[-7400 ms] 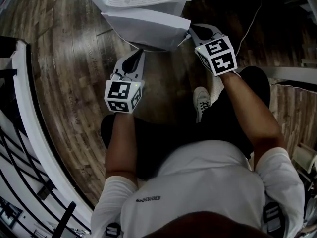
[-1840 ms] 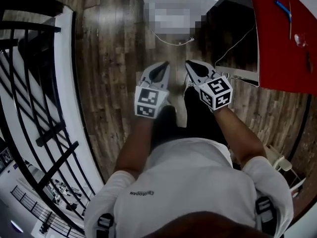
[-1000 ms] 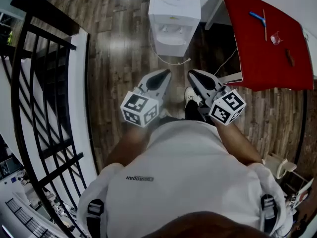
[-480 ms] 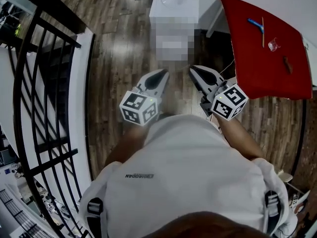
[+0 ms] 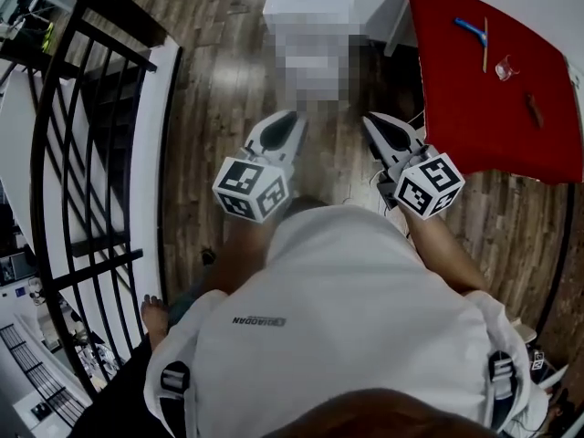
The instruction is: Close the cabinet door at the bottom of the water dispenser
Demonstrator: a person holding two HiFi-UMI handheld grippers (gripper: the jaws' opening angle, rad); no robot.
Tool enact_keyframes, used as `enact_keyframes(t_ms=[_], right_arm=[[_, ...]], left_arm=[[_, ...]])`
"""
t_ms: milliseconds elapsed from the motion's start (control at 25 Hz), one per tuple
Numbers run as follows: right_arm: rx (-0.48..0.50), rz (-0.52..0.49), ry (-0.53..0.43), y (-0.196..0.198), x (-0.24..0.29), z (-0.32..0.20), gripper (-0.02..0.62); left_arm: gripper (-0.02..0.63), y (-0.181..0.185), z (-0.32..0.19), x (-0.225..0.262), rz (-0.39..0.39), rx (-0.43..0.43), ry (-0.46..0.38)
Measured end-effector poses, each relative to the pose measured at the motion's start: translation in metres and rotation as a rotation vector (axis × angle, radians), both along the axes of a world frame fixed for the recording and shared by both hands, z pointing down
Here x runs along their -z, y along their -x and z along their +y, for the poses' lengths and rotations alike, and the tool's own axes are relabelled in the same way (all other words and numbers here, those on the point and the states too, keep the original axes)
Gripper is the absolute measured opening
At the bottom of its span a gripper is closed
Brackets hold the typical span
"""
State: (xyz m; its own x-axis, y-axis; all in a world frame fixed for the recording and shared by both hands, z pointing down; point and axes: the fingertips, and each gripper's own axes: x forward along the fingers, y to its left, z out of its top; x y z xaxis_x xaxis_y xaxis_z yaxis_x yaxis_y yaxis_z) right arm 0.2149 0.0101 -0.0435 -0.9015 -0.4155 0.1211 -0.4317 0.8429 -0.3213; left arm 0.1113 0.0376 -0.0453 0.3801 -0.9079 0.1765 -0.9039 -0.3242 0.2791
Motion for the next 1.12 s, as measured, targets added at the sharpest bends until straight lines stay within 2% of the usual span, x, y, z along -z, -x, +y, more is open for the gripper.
enact_keyframes(t_ms=[200,440,640,880,1120], right_arm=[[0.018,0.004,0.015,-0.028,-0.016,0.014,0.021],[0.028,0.014,0.028,-0.031,-0.030,0.031,0.021],[-0.021,0.011,0.024,-0.019,-0.025,0.033,0.021],[-0.051,0.026,0.010,0.011,-0.026,0.035,0.021],[-0.053,0.079,-0.006,0.037,-0.029,0.042,0.021]], left_arm=[[-0.005,-0.029,0.018,-0.011,-0.093,0.019,0.015],[-0.005,-0.044,0.035,-0.016,-0.104,-0.008,0.032],[-0.005,-0.025,0.029,-0.013,-0.055,-0.032,0.053],[-0.005,0.005,0.037,-0.020,-0.111,-0.054,0.058],[-0.005,0.029,0.041,-0.024,-0.111,-0.068,0.059]])
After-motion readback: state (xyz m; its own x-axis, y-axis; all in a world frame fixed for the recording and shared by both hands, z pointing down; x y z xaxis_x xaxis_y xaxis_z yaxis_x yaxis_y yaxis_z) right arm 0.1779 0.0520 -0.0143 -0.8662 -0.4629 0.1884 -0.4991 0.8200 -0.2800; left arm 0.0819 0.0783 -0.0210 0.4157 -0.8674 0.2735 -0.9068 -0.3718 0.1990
